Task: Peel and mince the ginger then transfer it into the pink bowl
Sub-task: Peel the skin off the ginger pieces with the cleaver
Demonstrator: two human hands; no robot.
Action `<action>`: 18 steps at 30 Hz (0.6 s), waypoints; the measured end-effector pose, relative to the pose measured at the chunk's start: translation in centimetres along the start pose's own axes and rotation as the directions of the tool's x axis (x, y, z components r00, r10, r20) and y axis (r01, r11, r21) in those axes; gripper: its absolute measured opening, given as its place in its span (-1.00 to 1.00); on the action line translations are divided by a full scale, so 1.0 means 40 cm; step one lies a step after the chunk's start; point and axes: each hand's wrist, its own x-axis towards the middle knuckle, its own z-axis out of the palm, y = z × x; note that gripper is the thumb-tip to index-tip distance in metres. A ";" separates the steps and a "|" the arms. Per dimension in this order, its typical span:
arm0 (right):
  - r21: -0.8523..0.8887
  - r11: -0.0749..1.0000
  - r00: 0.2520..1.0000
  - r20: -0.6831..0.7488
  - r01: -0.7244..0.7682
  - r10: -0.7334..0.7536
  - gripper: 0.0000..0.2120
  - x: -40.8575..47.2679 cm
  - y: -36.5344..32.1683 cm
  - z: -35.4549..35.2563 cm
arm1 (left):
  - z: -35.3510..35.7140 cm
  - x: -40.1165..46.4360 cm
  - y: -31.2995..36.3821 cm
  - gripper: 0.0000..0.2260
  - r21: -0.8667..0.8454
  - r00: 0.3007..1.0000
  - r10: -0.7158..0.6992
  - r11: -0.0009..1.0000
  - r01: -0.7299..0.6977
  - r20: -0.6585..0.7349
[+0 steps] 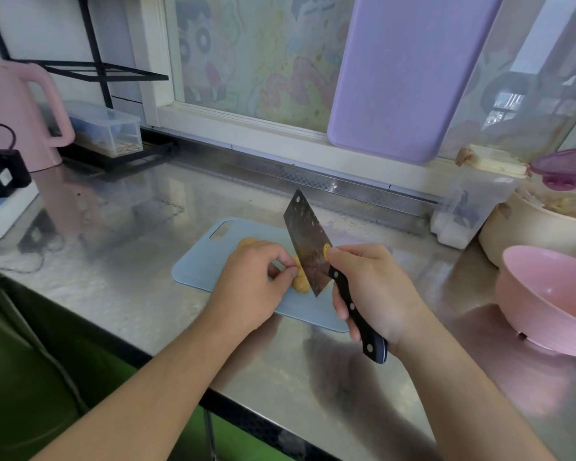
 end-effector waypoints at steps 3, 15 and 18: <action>-0.005 1.000 1.000 -0.001 0.011 -0.011 -0.63 -0.004 -0.004 0.002 | 0.001 0.000 0.001 -0.83 -0.005 1.000 0.007 1.000 -0.007 -0.003; -0.180 0.984 0.998 -0.063 -0.013 0.002 -0.69 -0.006 -0.017 0.036 | -0.001 0.000 -0.001 -0.89 0.018 1.000 0.030 0.999 -0.030 -0.003; -0.208 0.978 0.998 -0.058 -0.018 0.007 -0.71 -0.006 -0.025 0.039 | -0.001 -0.001 -0.003 -0.88 0.022 0.999 0.043 0.999 -0.042 -0.007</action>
